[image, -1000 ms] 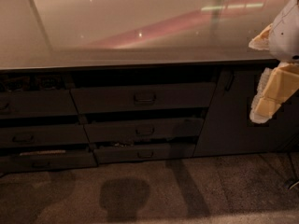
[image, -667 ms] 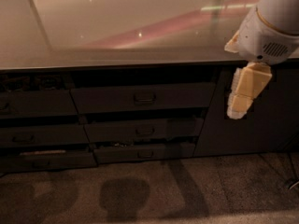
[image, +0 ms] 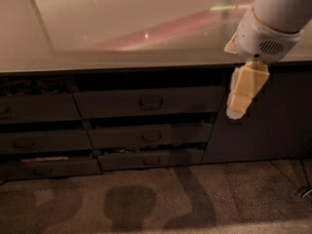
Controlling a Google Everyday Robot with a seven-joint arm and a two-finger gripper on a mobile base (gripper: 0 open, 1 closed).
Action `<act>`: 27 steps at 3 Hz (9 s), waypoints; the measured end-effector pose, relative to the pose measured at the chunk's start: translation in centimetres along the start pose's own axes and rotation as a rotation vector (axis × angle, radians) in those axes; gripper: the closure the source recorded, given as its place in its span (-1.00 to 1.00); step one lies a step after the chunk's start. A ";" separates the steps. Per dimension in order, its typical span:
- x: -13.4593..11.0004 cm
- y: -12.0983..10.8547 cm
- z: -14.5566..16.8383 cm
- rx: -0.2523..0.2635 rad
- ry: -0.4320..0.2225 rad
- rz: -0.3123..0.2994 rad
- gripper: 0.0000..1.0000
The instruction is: Open top drawer
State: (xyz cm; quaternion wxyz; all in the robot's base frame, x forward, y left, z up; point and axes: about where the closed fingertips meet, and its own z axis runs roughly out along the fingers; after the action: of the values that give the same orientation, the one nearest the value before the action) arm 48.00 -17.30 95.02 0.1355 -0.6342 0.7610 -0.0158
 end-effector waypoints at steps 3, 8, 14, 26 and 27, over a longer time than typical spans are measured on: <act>-3.5 -0.5 2.0 -0.051 0.048 -0.166 -1.00; -3.4 -0.7 3.5 0.161 -0.001 -0.440 -1.00; 3.3 -5.8 14.4 -0.038 -0.097 -0.297 -1.00; 8.2 -17.9 29.7 0.001 -0.017 -0.305 -1.00; 8.2 -17.9 29.7 0.001 -0.017 -0.305 -1.00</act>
Offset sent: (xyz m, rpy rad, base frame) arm 0.0145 0.0246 -0.0074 -0.0219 0.0159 0.0342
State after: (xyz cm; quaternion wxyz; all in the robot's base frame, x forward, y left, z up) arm 70.65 -24.40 68.40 0.1382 -0.7424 0.6548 -0.0310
